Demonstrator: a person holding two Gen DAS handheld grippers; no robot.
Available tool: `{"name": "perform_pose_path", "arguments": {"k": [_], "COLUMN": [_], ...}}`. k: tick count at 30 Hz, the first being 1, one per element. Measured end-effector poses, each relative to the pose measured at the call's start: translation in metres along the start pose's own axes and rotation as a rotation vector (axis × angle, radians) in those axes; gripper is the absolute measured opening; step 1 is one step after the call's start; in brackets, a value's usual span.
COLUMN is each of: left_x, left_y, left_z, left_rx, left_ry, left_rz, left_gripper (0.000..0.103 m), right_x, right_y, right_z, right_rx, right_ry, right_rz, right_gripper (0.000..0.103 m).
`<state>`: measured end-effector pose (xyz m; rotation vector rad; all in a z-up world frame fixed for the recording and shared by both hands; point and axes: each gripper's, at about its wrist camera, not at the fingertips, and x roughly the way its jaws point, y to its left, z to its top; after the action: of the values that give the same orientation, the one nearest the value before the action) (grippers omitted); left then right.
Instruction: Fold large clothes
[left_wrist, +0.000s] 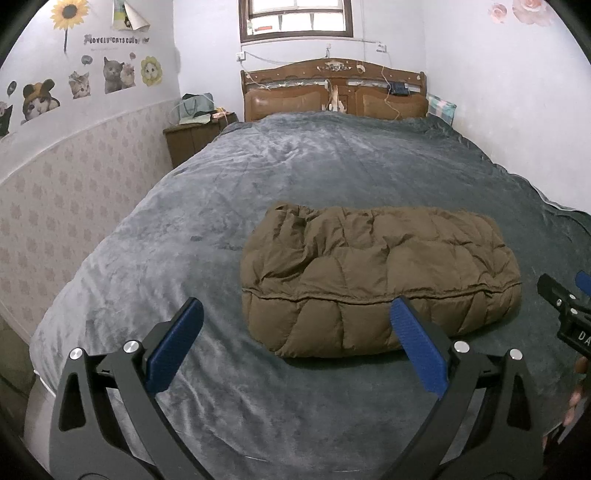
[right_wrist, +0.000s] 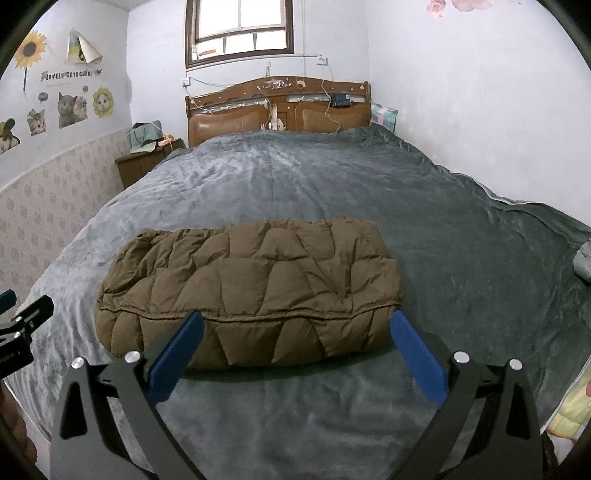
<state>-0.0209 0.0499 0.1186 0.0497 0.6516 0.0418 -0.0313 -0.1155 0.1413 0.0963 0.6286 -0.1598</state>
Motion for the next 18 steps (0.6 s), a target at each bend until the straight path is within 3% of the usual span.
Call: {"name": "perform_pose_path", "arguments": {"k": [18], "left_x": [0.0054], "left_y": [0.0029], "left_z": [-0.0006], "left_rx": [0.008], "left_ry": [0.011], "left_rz": [-0.004], "left_gripper": [0.100], "right_x": [0.0000], "right_y": [0.0020], "right_z": [0.0001], "right_rx": [-0.001], "right_ry": [0.001], "right_rz": [-0.001], "right_gripper": [0.101]}}
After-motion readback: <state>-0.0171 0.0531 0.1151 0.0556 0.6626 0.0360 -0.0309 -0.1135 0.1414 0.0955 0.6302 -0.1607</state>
